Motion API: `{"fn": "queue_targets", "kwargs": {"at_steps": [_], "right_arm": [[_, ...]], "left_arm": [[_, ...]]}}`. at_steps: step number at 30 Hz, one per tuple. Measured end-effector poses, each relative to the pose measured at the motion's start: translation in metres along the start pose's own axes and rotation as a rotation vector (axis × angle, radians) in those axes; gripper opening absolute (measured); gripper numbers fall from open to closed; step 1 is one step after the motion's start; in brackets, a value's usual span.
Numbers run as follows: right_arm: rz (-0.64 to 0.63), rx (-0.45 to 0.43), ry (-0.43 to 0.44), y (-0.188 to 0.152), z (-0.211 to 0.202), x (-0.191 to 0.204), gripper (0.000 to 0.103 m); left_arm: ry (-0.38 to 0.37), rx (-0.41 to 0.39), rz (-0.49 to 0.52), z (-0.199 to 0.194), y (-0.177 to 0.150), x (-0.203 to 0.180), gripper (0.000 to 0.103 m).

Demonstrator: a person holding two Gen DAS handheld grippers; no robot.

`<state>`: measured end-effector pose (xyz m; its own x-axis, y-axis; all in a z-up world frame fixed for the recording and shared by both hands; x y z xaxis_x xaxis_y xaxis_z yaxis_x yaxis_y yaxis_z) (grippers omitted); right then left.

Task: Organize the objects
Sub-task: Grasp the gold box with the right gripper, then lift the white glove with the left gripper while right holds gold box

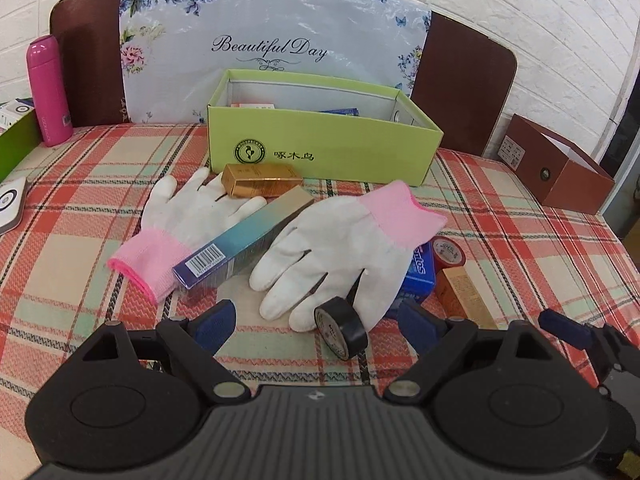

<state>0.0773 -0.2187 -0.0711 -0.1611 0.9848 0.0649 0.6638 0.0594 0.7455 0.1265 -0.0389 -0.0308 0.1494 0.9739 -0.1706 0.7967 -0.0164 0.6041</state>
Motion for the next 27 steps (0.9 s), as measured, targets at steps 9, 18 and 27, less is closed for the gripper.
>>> {"fn": "queue_targets", "kwargs": {"at_steps": [9, 18, 27], "right_arm": [[-0.030, 0.044, -0.043, 0.001, 0.032, -0.005, 0.100], [-0.017, 0.135, -0.008, -0.008, 0.054, -0.010, 0.033], [0.016, 0.129, 0.068, -0.023, 0.015, -0.005, 0.030]], "left_arm": [[-0.080, 0.040, -0.032, 0.009, -0.014, 0.012, 0.091], [-0.125, -0.001, 0.020, 0.021, 0.022, -0.012, 0.091], [-0.180, 0.056, 0.026, 0.061, 0.051, -0.026, 0.055]]}}
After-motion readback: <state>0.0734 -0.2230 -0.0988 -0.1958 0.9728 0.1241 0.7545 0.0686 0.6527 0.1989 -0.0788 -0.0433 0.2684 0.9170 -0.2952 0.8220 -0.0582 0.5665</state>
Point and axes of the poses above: each gripper's, at about its wrist camera, not at the fingertips, and z roughly the way its jaws point, x to its left, y to its top, the point moved 6 cm from there along z, roughly the way its jaws point, and after that the axes turned 9 degrees about x, right-handed, at the moved point
